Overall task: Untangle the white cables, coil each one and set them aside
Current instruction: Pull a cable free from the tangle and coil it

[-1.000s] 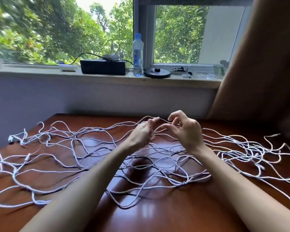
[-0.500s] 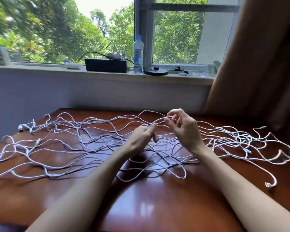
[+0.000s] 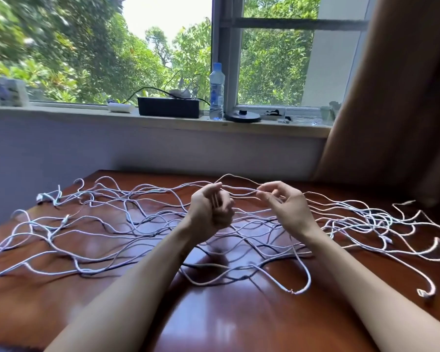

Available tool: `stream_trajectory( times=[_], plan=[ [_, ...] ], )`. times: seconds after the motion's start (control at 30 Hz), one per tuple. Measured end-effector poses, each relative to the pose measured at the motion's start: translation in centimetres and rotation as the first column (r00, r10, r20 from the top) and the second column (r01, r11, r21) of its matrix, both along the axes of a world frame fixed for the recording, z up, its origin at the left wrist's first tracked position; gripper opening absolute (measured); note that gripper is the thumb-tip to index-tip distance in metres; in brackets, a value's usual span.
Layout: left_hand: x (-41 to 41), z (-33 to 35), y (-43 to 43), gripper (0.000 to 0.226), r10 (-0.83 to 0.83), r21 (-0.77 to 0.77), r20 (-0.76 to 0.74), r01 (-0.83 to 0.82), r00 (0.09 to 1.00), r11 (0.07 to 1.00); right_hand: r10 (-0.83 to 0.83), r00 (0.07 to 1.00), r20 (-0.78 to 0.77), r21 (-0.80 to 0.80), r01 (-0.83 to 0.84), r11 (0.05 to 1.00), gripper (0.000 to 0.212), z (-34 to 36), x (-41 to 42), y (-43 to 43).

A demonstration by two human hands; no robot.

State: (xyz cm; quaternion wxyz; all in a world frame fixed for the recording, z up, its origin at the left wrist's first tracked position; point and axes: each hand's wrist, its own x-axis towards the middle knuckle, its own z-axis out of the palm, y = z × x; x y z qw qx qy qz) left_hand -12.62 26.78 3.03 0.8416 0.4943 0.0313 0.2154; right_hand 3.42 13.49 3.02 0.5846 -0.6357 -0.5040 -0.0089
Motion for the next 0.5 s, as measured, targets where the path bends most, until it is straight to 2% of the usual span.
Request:
stream_trajectory(
  times=[0.1,0.2,0.4,0.5],
  plan=[
    [0.0,0.4,-0.1,0.060,-0.011,-0.103,0.105,0.021,0.994,0.994,-0.018,1.000,0.006,-0.059,0.018,0.998,0.017,-0.5,0.1,0.0],
    [-0.3,1.2,0.1,0.051,0.014,-0.183,0.168,0.017,0.986,0.983,-0.027,0.999,0.024,-0.112,0.030,0.993,0.023,-0.5,-0.3,-0.2],
    [-0.3,2.1,0.3,0.049,0.087,-0.416,0.237,0.020,0.968,0.909,0.094,0.993,-0.066,-0.197,-0.105,0.975,0.007,-0.1,-1.6,-0.4],
    [-0.3,2.2,0.5,0.044,0.162,-0.466,0.246,-0.029,0.956,0.884,0.143,0.985,-0.097,-0.202,-0.160,0.966,0.006,0.1,-2.0,-0.2]
  ],
)
